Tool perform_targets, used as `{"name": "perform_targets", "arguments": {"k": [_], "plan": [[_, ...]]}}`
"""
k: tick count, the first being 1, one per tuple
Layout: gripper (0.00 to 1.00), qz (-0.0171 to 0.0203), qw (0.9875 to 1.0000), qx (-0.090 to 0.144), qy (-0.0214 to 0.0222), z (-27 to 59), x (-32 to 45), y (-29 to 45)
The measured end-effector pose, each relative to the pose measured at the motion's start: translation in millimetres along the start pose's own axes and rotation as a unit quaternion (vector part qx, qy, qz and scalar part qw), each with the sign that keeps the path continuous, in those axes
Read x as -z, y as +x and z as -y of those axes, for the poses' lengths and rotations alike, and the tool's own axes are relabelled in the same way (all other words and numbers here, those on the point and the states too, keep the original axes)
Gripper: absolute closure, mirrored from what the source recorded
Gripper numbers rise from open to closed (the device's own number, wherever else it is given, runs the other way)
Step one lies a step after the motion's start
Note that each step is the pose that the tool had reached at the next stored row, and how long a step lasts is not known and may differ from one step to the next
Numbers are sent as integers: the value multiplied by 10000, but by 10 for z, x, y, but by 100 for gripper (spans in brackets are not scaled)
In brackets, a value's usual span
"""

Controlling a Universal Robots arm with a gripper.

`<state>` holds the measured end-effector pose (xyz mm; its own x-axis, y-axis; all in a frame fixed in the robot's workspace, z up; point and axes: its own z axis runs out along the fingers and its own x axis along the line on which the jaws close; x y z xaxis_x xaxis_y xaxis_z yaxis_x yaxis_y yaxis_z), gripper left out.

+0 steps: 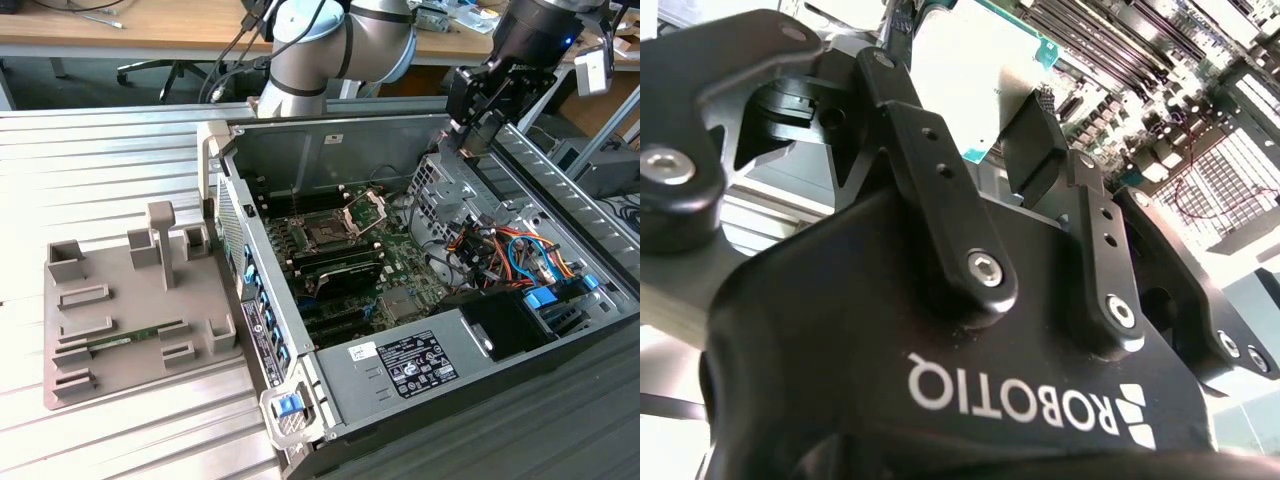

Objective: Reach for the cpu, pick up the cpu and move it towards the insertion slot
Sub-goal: 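Pick up the cpu and move it towards the insertion slot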

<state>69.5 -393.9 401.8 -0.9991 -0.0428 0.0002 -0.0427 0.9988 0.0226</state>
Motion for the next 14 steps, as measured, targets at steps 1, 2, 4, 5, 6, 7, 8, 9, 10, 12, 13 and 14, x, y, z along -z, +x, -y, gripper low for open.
{"name": "perform_targets", "arguments": {"k": [1,2,4,5,6,7,8,9,10,12,13,14], "plan": [[45,0,10000,0,0,-1,0,-1],[45,0,10000,0,0,-1,0,-3],[45,0,10000,0,0,-1,-1,-3],[45,0,10000,0,0,-1,-1,-3],[45,0,10000,0,0,-1,0,-4],[45,0,10000,0,0,-1,0,-4],[45,0,10000,0,0,-1,-1,-4],[45,0,10000,0,0,-1,0,-4],[45,0,10000,1,0,-1,0,-3],[45,0,10000,0,0,-2,0,12],[45,0,10000,0,0,-2,0,21],[45,0,10000,0,0,-3,0,28]]}}
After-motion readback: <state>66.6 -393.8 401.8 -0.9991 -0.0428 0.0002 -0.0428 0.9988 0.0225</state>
